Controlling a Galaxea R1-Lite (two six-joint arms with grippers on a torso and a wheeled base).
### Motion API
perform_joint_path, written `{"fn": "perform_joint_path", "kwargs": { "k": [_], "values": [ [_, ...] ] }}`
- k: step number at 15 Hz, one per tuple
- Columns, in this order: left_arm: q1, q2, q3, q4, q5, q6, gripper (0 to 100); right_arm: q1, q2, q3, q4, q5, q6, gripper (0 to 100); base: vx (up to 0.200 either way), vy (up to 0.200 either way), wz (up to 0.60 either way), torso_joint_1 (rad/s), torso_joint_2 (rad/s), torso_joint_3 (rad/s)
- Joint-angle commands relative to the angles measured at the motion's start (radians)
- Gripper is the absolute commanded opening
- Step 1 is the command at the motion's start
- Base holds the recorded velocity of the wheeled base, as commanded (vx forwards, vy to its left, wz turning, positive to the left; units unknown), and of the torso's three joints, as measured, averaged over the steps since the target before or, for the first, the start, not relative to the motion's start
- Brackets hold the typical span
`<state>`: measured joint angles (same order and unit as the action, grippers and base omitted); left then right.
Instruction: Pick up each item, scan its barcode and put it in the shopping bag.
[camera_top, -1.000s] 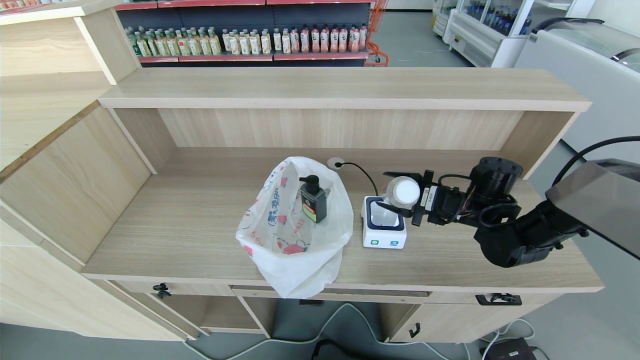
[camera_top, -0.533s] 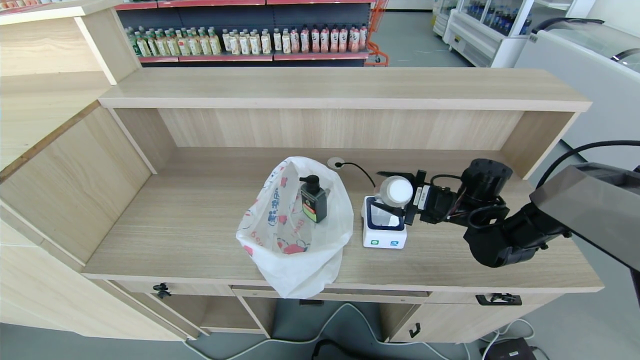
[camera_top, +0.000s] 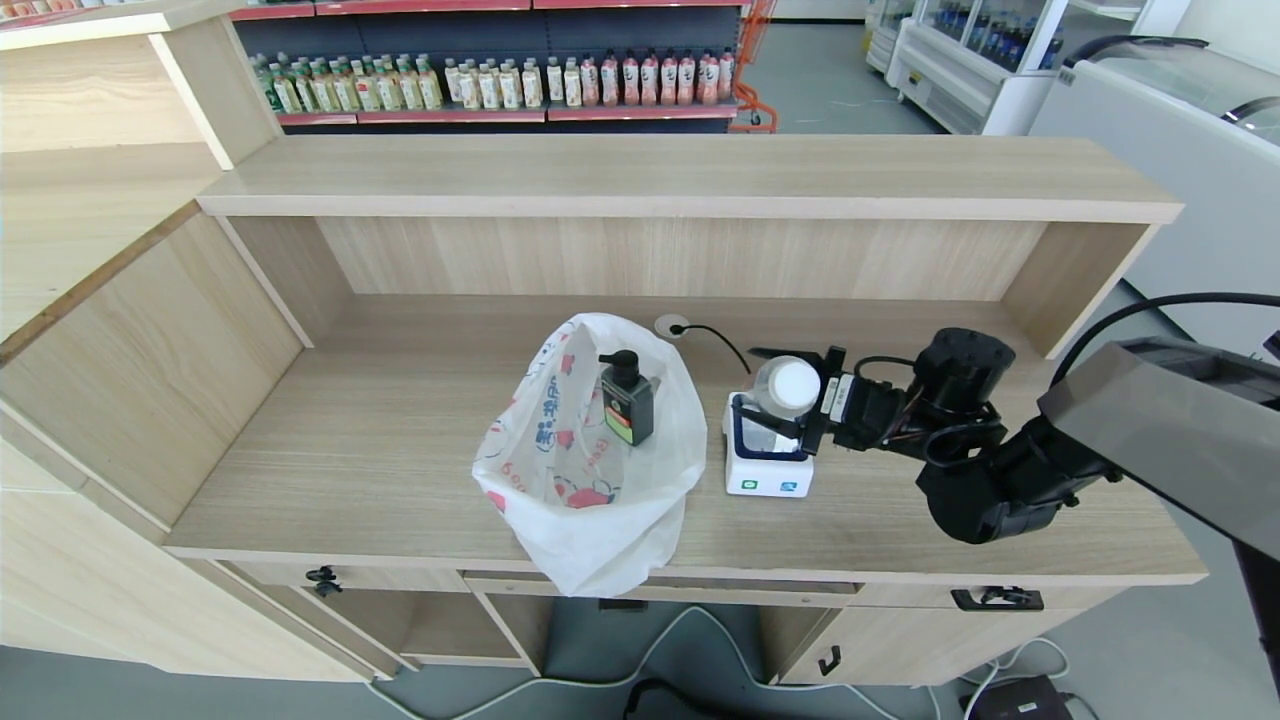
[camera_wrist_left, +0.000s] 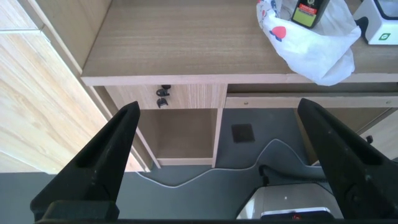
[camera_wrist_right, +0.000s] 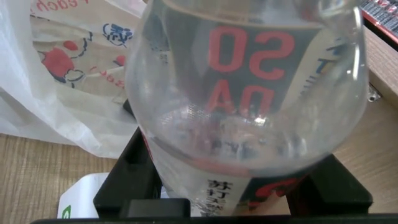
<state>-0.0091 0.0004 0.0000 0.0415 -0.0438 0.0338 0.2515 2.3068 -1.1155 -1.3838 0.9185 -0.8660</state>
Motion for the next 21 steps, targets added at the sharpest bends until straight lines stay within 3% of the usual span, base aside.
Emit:
{"fn": "perform_joint_path", "kwargs": {
  "k": [1,3,5,7,9,10,11,13,16,19,21],
  "values": [
    [0.0,0.0,0.0,0.0,-0.001,0.0,100,-0.005,0.002,0.0,-0.007,0.0,0.007,0,0.0,0.0,0.0,0.0,0.0,0.0],
    [0.0,0.001,0.0,0.0,0.001,0.0,100,-0.006,-0.004,0.003,-0.009,0.0,0.016,0,0.0,0.0,0.0,0.0,0.0,0.0],
    [0.0,0.0,0.0,0.0,-0.001,0.0,100,-0.009,-0.081,0.026,-0.034,-0.024,0.133,0,0.0,0.0,0.0,0.0,0.0,0.0],
    [0.0,0.0,0.0,0.0,-0.001,0.0,100,-0.031,-0.253,0.132,-0.021,-0.211,0.377,0,0.0,0.0,0.0,0.0,0.0,0.0],
    [0.0,0.0,0.0,0.0,-0.001,0.0,100,-0.029,-0.431,0.235,0.051,-0.486,0.619,0,0.0,0.0,0.0,0.0,0.0,0.0],
    [0.0,0.0,0.0,0.0,0.001,0.0,100,-0.031,-0.471,0.25,0.103,-0.526,0.637,0,0.0,0.0,0.0,0.0,0.0,0.0],
    [0.0,0.0,0.0,0.0,-0.001,0.0,100,-0.061,-0.604,0.33,0.279,-0.558,0.66,0,0.0,0.0,0.0,0.0,0.0,0.0],
    [0.0,0.0,0.0,0.0,-0.001,0.0,100,-0.141,-0.693,0.431,0.367,-0.535,0.671,0,0.0,0.0,0.0,0.0,0.0,0.0],
    [0.0,0.0,0.0,0.0,0.001,0.0,100,-0.146,-0.757,0.513,0.364,-0.541,0.766,0,0.0,0.0,0.0,0.0,0.0,0.0],
    [0.0,0.0,0.0,0.0,0.001,0.0,100,-0.161,-0.787,0.588,0.367,-0.569,0.614,0,0.0,0.0,0.0,0.0,0.0,0.0],
    [0.0,0.0,0.0,0.0,0.001,0.0,100,-0.178,-0.813,0.588,0.364,-0.538,0.673,0,0.0,0.0,0.0,0.0,0.0,0.0]
  ]
}}
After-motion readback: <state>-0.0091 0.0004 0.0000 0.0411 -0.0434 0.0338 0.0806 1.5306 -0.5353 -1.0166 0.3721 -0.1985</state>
